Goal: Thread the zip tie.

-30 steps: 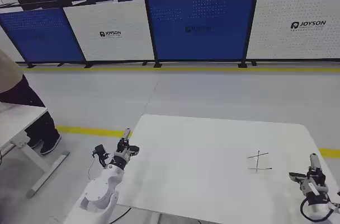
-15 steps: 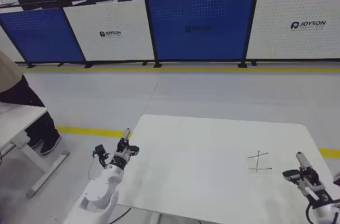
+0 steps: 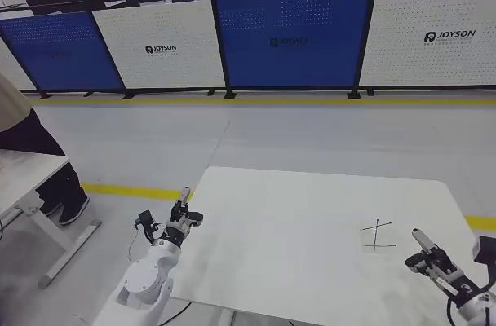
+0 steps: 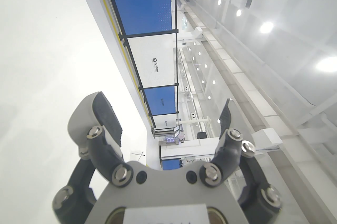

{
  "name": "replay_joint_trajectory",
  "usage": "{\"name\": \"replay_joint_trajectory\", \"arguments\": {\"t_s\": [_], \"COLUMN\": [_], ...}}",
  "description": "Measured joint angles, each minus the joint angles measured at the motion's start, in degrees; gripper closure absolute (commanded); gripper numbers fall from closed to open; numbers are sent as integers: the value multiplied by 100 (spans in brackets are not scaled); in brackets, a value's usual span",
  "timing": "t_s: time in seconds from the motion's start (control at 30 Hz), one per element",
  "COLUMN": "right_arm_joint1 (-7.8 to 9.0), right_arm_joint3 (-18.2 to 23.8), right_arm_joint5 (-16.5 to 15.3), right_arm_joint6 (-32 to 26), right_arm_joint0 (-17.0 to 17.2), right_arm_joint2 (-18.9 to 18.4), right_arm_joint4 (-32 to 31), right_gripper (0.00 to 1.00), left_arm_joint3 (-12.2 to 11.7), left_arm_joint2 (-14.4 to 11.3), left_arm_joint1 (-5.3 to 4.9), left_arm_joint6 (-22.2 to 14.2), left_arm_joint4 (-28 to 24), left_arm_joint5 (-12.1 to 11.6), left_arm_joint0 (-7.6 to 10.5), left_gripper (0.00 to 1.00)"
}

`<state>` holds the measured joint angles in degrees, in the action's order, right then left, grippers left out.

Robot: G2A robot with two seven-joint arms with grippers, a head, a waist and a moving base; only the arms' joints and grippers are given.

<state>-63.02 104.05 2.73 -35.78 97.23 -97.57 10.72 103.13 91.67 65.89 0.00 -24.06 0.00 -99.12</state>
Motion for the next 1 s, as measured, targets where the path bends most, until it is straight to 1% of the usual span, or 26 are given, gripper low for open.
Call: {"name": "replay_joint_trajectory", "arguments": {"t_s": [0.23, 0.33, 0.4, 0.43, 0.47, 0.53, 0.57, 0.67, 0.7, 0.77, 0.8, 0.87, 1.0], "right_arm_joint1": [12, 103, 152, 174, 208, 263, 293, 339, 351, 363, 365, 362, 361], "right_arm_joint3": [11, -151, -292, -366, -488, -738, -921, -1326, -1500, -1759, -1862, -2005, -2004], "right_arm_joint5": [15, 192, 220, 238, 274, 373, 464, 645, 697, 699, 716, 794, 802], "right_arm_joint6": [-30, -656, -1217, -1460, -1839, -2417, -2718, -3275, -3452, -3640, -3677, -3551, -3510], "right_arm_joint0": [-29, -440, -734, -861, -1058, -1416, -1675, -2232, -2453, -2750, -2844, -2953, -2948], "right_arm_joint2": [-29, -383, -417, -384, -323, -235, -150, 153, 315, 606, 719, 837, 829], "right_arm_joint4": [27, 179, 16, -44, -110, -217, -303, -530, -658, -910, -1028, -1144, -1131], "right_gripper": [0, 0, 0, 0, 0, 0, 0, 0, 0, 0, 0, 0, 0], "left_arm_joint3": [0, 0, 0, 0, 0, 0, 0, 0, 0, 0, 0, 0, 0], "left_arm_joint2": [0, 0, 0, 0, 0, 0, 0, 0, 0, 0, 0, 0, 0], "left_arm_joint1": [0, 0, 0, 0, 0, 0, 0, 0, 0, 0, 0, 0, 0], "left_arm_joint6": [0, 0, 0, 0, 0, 0, 0, 0, 0, 0, 0, 0, 0], "left_arm_joint4": [0, 0, 0, 0, 0, 0, 0, 0, 0, 0, 0, 0, 0], "left_arm_joint5": [0, 0, 0, 0, 0, 0, 0, 0, 0, 0, 0, 0, 0], "left_arm_joint0": [0, 0, 0, 0, 0, 0, 0, 0, 0, 0, 0, 0, 0], "left_gripper": [0, 0, 0, 0, 0, 0, 0, 0, 0, 0, 0, 0, 0]}}
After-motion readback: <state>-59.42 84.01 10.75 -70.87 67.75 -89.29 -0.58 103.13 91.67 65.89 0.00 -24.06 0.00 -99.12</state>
